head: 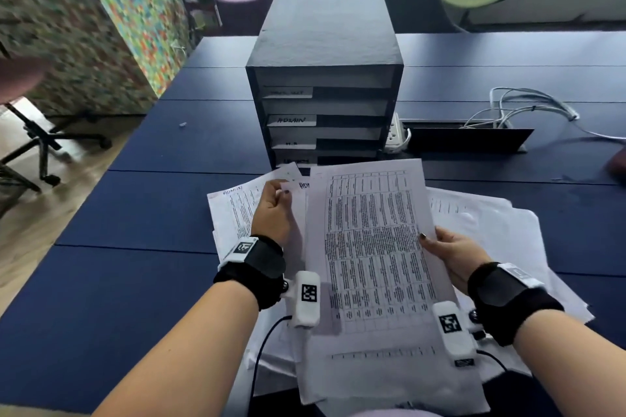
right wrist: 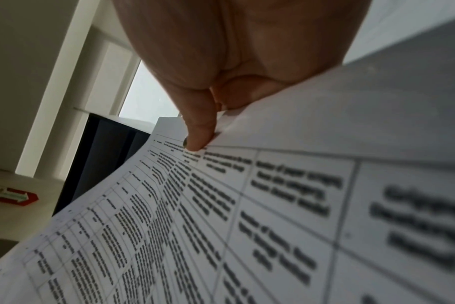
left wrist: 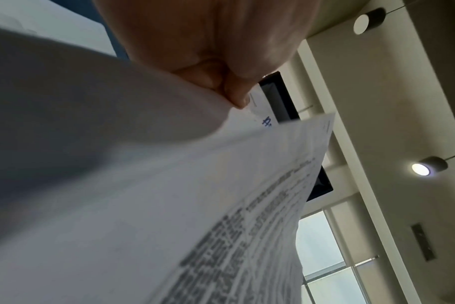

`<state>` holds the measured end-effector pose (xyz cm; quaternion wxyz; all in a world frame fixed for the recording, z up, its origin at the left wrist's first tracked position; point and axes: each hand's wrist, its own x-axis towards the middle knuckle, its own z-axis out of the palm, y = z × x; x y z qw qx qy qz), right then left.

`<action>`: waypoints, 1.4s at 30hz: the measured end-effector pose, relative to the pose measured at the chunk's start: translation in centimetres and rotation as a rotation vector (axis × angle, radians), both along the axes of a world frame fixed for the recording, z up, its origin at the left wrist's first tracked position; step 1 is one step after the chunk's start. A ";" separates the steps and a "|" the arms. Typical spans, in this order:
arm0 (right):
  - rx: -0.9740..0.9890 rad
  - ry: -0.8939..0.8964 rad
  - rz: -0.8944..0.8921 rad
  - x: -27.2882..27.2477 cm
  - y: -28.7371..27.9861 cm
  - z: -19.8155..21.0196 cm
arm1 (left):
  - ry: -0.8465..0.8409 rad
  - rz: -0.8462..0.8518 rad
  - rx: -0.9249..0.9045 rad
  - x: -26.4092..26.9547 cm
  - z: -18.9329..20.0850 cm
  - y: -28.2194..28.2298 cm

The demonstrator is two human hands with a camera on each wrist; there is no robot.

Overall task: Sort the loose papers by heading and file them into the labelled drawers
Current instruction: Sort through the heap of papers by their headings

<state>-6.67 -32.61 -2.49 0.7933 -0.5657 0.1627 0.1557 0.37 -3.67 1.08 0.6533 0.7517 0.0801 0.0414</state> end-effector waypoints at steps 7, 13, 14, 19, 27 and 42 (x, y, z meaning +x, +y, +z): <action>-0.007 0.073 0.022 -0.2 0.8 -1.2 | 0.063 -0.129 -0.088 -0.4 -0.7 0.0; -0.061 0.157 0.030 0.2 0.7 -1.0 | 0.102 -0.158 -0.205 -0.3 -0.1 0.0; -0.090 0.167 0.031 0.3 0.6 -1.1 | 0.120 -0.155 -0.221 -0.4 0.1 0.1; -0.348 0.159 -0.053 0.9 0.0 -2.0 | 0.139 0.014 0.045 0.6 -1.2 2.9; -0.546 0.132 -0.086 0.7 -2.2 -2.5 | 0.545 0.497 0.239 0.9 -5.4 10.7; -0.536 0.123 -0.029 -0.4 -2.0 -2.4 | 0.259 0.317 0.332 0.7 -3.7 9.1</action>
